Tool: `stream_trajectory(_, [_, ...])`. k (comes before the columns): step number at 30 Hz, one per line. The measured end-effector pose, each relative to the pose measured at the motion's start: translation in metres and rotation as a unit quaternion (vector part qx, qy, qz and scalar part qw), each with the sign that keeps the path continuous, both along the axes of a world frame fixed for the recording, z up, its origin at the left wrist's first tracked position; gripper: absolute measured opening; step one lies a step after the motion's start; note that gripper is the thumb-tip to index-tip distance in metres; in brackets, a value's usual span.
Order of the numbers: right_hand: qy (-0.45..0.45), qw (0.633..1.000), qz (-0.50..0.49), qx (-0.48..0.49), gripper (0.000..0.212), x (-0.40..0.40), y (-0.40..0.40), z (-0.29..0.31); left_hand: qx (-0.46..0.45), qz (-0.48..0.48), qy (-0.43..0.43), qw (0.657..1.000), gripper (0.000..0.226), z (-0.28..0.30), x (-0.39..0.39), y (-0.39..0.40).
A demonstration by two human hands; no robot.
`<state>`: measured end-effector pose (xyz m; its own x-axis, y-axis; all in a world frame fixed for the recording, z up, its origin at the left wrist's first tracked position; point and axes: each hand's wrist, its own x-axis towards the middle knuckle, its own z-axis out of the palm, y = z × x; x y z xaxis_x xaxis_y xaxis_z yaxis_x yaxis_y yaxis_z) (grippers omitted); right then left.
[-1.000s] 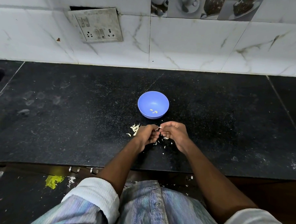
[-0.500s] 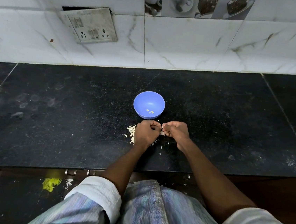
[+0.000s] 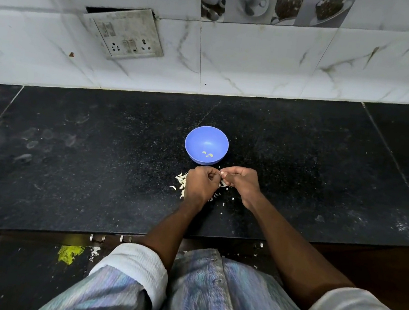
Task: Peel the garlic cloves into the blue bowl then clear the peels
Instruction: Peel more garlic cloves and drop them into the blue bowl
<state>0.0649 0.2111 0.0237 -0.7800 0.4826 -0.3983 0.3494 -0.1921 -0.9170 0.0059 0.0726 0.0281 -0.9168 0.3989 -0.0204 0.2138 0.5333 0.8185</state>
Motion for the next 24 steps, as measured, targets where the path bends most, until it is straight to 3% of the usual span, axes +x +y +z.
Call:
stream_trajectory(14, [0.001,0.997,-0.029,-0.066,0.012,-0.0025,-0.0076,0.0024,0.027,-0.01,0.008,1.0,0.008,-0.0013,0.0004,-0.0072])
stream_trajectory(24, [0.002,1.0,-0.02,-0.02,0.007,-0.001,-0.0108,0.0039,-0.005,-0.011,0.03,0.999,0.012,-0.003,0.0002,-0.009])
